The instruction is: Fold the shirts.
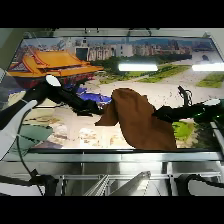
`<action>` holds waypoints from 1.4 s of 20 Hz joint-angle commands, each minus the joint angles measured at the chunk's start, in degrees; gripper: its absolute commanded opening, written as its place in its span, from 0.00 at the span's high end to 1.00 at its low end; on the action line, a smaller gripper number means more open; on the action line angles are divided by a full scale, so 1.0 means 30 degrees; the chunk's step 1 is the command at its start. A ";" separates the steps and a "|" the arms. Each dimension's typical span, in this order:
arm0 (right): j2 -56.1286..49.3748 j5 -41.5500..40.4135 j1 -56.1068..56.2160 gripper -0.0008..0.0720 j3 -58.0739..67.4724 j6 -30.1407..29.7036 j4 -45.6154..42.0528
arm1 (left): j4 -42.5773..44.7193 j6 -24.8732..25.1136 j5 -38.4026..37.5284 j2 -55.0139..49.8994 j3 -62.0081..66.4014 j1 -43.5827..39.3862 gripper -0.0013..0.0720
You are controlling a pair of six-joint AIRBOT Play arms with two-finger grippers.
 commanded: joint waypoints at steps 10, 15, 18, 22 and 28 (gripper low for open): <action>-0.0044 0.4962 -0.0328 0.97 0.1129 -0.2055 0.3242 | -0.0648 -0.0007 -0.4452 -0.5566 0.7723 -0.2514 0.98; 0.6120 0.8123 -0.5595 0.97 0.3774 -0.0670 0.6127 | -0.1195 -0.0022 -0.5362 0.1829 0.8255 0.0474 0.97; 0.9843 0.8655 -0.7752 0.97 0.4991 0.0146 0.9945 | -0.2208 0.0131 -0.4014 0.7308 0.8247 0.2703 0.95; 1.4302 0.8437 -0.7949 0.96 0.5348 -0.0240 1.3981 | -0.2980 0.1253 -0.2361 1.3653 0.8247 0.5166 0.94; 1.6648 0.4466 -0.6608 0.96 0.5209 -0.0568 0.8371 | -0.2171 0.1814 -0.1654 1.6589 0.6222 0.9901 0.94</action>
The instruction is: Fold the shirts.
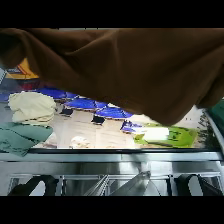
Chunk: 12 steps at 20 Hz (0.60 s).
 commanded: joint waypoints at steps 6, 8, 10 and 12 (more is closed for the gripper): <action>-0.5129 -0.4867 0.7074 0.96 -0.2091 0.0240 -0.6550 | -0.0138 0.1800 0.0175 -0.4080 -0.5741 -0.0262 0.94; -0.8648 -0.5923 0.8852 0.96 -0.2215 0.0240 -0.7686 | -0.0117 0.2033 0.0248 -0.6543 -0.6892 -0.1005 0.94; -1.2101 -0.7104 0.9318 0.61 -0.1814 0.0240 -0.7774 | -0.0131 0.2266 0.0488 -0.8990 -0.7169 -0.1086 0.66; -1.4404 -0.6237 0.8386 0.47 -0.0248 0.1005 -0.7694 | -0.0153 0.2280 0.0029 -1.1176 -0.6076 -0.0503 0.51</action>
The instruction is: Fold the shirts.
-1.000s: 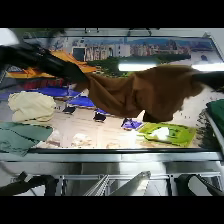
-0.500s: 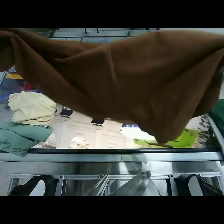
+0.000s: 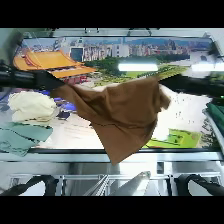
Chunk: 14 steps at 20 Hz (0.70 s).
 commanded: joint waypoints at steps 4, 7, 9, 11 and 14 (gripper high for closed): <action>-0.3585 0.4306 -0.3432 0.47 0.2229 0.2382 -0.1319 | -0.0051 -0.1625 -0.3810 -0.5632 0.3534 0.1800 0.51; -0.1785 0.5486 -0.4874 0.47 -0.0641 0.3854 -0.4415 | -0.0044 -0.1698 -0.4473 -0.5858 0.3504 0.1413 0.51; 0.0036 0.4401 -0.5129 0.47 -0.4197 0.3869 -0.5442 | -0.0029 -0.1654 -0.4022 -0.5785 0.2324 -0.0051 0.51; 0.1384 0.2484 -0.5078 0.45 -0.7665 0.3861 -0.5552 | -0.0036 -0.1661 -0.2849 -0.5836 0.0998 -0.1945 0.51; 0.1428 -0.0277 -0.5078 0.21 -1.0958 0.3854 -0.5493 | 0.0379 -0.1654 -0.0918 -0.6513 -0.0321 -0.5217 0.51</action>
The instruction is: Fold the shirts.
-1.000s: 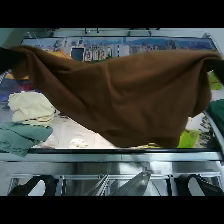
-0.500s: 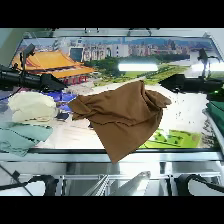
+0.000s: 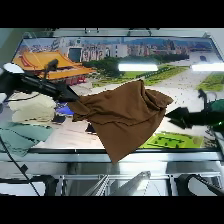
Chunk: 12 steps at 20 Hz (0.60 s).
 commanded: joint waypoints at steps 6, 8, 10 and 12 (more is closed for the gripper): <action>-0.0962 -0.2834 -0.0124 0.21 -0.4131 -0.1231 0.0984 | 0.7985 -0.1435 0.2535 -0.2601 -0.1035 -0.6528 0.51; -0.1450 -0.2856 0.0168 0.21 -0.4131 -0.2040 0.2776 | 0.8976 -0.1770 0.3942 -0.2900 -0.1042 -0.7002 0.51; -0.2069 -0.2922 0.0918 0.21 -0.4131 -0.2761 0.4320 | 0.8735 -0.2033 0.5457 -0.2965 -0.1035 -0.7351 0.51; -0.2856 -0.3825 0.2113 0.21 -0.4116 -0.2805 0.4991 | 0.8400 -0.2055 0.5945 -0.3082 -0.0605 -0.7504 0.51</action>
